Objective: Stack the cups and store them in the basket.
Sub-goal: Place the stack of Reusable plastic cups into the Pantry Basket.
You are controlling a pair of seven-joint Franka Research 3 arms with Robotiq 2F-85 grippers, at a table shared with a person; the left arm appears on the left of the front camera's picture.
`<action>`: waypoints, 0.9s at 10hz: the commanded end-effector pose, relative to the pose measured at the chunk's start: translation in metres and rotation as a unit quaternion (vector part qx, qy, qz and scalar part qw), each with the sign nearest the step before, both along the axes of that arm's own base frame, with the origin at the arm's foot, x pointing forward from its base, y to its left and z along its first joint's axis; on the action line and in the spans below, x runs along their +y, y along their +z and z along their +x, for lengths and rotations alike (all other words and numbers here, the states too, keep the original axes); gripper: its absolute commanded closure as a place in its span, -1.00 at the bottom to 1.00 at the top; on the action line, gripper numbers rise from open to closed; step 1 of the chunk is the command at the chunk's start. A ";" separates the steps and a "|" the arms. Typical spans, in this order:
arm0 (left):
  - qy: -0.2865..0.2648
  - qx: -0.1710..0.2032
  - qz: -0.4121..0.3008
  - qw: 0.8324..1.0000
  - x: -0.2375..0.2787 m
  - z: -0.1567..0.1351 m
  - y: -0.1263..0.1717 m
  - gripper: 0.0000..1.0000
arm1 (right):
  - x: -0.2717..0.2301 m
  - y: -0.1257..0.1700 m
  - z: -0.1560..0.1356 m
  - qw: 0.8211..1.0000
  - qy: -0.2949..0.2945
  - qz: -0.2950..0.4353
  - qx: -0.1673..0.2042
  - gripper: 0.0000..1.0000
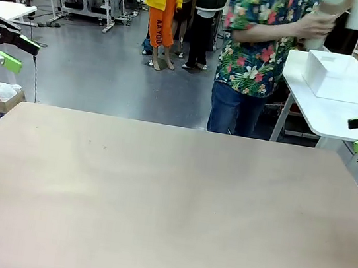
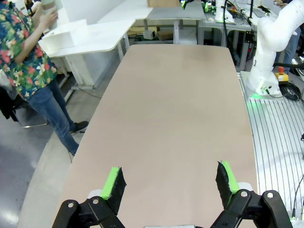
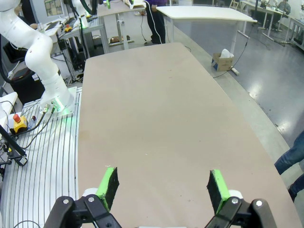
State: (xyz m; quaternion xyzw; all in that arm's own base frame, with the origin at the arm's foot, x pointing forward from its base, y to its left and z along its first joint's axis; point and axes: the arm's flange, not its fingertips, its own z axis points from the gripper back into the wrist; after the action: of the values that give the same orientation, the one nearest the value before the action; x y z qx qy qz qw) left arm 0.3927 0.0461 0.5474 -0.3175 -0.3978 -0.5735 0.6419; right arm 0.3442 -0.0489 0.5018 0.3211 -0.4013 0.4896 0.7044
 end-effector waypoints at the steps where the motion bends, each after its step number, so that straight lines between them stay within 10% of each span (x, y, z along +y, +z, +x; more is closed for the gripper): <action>1: 0.004 0.003 0.000 1.000 -0.001 0.001 0.002 -1.00 | 0.001 0.004 0.001 1.000 -0.005 0.012 0.002 -1.00; 9: 0.004 0.003 0.000 1.000 -0.001 0.001 0.002 -1.00 | 0.001 0.004 0.001 1.000 -0.005 0.012 0.002 -1.00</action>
State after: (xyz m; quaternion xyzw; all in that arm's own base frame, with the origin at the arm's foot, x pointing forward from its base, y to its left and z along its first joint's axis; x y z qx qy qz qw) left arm 0.3927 0.0461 0.5474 -0.3175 -0.3978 -0.5735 0.6419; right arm 0.3442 -0.0489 0.5018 0.3211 -0.4013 0.4896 0.7044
